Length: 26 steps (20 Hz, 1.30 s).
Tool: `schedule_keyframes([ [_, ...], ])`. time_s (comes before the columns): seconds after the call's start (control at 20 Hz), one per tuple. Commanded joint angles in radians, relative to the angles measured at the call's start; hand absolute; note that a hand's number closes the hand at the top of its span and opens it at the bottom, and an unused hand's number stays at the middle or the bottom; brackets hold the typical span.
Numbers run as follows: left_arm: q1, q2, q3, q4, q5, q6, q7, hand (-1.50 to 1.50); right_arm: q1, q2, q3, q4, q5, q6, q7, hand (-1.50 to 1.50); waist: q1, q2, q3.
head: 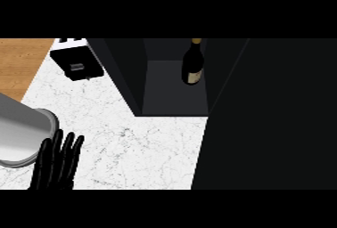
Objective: Pick up the wine, place it into the cabinet and close the cabinet
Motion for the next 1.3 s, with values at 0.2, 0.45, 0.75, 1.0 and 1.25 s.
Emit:
schedule_keyframes([
  [0.2, 0.092, 0.063, 0.162, -0.041, 0.085, -0.086, -0.024, -1.5, 0.025, -0.029, 0.164, -0.075, -0.094, 0.065, 0.017, 1.5, 0.003, 0.001, 0.001],
  [0.45, 0.135, 0.1, 0.268, -0.03, 0.151, -0.17, -0.017, -1.5, 0.039, 0.015, 0.441, -0.125, 0.093, -0.011, 0.077, 1.5, -0.003, -0.004, -0.001],
  [0.75, 0.169, 0.16, 0.397, -0.012, 0.215, -0.272, 0.014, -1.5, -0.086, 0.015, 0.623, -0.01, 0.222, -0.197, 0.023, 1.5, 0.003, -0.003, -0.001],
  [1.0, 0.149, 0.183, 0.471, 0.036, 0.269, -0.343, 0.032, -1.5, -0.122, 0.013, 0.682, -0.008, 0.239, -0.296, 0.042, 1.5, 0.0, -0.004, -0.003],
  [1.25, 0.209, 0.215, 0.521, -0.003, 0.316, -0.404, 0.062, -1.5, -0.194, 0.013, 0.732, 0.065, 0.338, -0.432, -0.02, 1.5, 0.01, -0.007, -0.002],
])
